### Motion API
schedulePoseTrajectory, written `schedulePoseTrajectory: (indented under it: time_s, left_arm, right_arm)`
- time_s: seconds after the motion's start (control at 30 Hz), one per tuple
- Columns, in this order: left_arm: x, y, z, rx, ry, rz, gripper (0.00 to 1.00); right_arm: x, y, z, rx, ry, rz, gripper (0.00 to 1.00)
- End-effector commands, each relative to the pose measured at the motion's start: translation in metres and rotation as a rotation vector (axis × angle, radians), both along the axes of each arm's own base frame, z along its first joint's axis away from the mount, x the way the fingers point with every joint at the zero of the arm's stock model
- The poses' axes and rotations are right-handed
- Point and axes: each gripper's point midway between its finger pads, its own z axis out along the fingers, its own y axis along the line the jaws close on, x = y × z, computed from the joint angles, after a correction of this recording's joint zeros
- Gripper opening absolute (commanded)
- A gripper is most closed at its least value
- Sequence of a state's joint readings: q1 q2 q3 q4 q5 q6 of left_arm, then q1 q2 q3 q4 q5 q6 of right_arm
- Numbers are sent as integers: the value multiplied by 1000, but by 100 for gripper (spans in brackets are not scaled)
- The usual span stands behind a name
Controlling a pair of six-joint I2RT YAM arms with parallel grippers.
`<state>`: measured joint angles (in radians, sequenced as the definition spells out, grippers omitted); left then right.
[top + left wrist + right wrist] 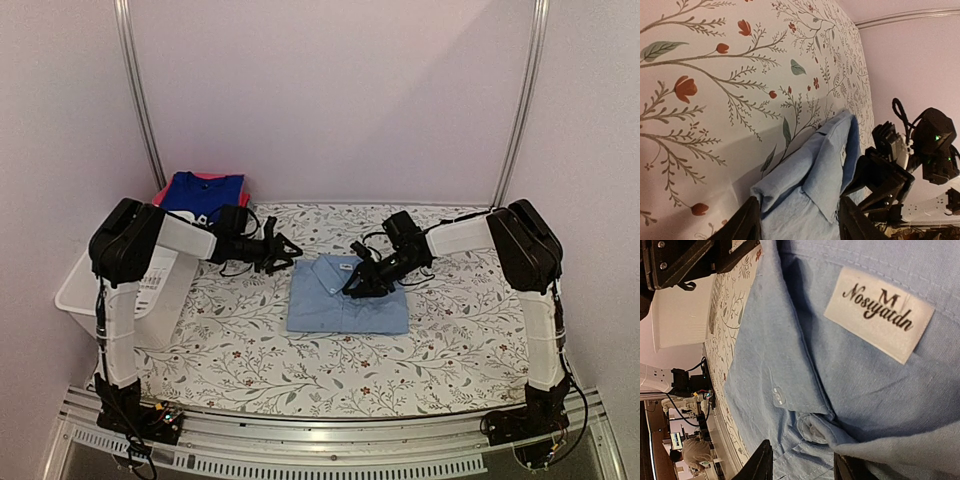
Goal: Fold and stack the mixed laundry pile
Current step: Adjust the square-folded shirt at the center of the board.
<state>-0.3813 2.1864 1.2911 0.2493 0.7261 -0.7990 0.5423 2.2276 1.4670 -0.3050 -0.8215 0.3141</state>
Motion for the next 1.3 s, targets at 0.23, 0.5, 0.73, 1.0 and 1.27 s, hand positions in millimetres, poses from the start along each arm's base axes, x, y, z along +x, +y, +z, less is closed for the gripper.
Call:
schedulePoseTrajectory:
  time_s: [0.23, 0.5, 0.73, 1.0, 1.27]
  left_arm:
    - [6, -11, -15, -16, 16, -40, 54]
    - [7, -18, -14, -31, 9, -47, 54]
    - [19, -15, -28, 32, 24, -25, 34]
    - [29, -7, -42, 28, 38, 11, 0]
    - [47, 19, -36, 10, 31, 87, 43]
  right_arm:
    - [-12, -21, -54, -156, 85, -24, 41]
    - [-14, -23, -59, -174, 94, -18, 41]
    - [-18, -28, -63, -201, 97, -9, 41]
    - [-22, -33, -66, -218, 101, -5, 41]
    - [-19, -36, -66, -228, 92, -9, 41]
